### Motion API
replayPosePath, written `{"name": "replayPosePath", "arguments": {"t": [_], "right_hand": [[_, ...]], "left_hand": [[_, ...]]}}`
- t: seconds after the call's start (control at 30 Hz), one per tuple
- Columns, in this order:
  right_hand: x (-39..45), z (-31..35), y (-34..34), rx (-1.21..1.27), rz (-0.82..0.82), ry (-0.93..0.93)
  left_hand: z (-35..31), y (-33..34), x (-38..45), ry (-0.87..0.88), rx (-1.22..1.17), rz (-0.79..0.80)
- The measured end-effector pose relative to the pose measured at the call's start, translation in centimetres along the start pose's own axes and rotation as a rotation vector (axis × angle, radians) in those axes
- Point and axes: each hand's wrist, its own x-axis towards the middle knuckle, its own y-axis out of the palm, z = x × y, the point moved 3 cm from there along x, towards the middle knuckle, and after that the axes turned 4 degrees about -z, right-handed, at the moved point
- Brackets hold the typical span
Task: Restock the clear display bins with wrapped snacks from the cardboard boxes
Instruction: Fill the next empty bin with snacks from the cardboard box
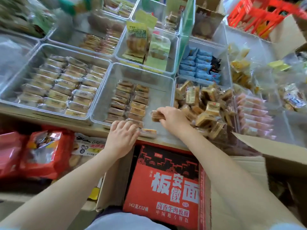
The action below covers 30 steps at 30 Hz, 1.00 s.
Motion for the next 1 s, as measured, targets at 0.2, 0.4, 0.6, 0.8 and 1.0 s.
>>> {"name": "replayPosePath", "arguments": {"t": [0.2,0.4,0.6,0.8,1.0], "right_hand": [[6.2,2.7,5.6,-0.372,0.324,-0.016],[8.1,1.0,8.0,-0.090,0.472,0.050],[8.6,0.7,10.5,-0.035,0.642,0.121],[9.0,0.9,11.1,-0.183,0.614,0.039],[7.2,1.9,6.5,-0.262,0.413,0.046]], "left_hand": [[0.1,0.4,0.0,-0.015,-0.032,-0.049],[0.3,0.6,0.2,0.008,-0.054,-0.087],[0.4,1.0,0.1,0.011,-0.057,-0.086],[0.5,1.0,0.2,0.005,-0.061,-0.128],[0.4,0.6,0.0,0.004,-0.069,-0.081]]}}
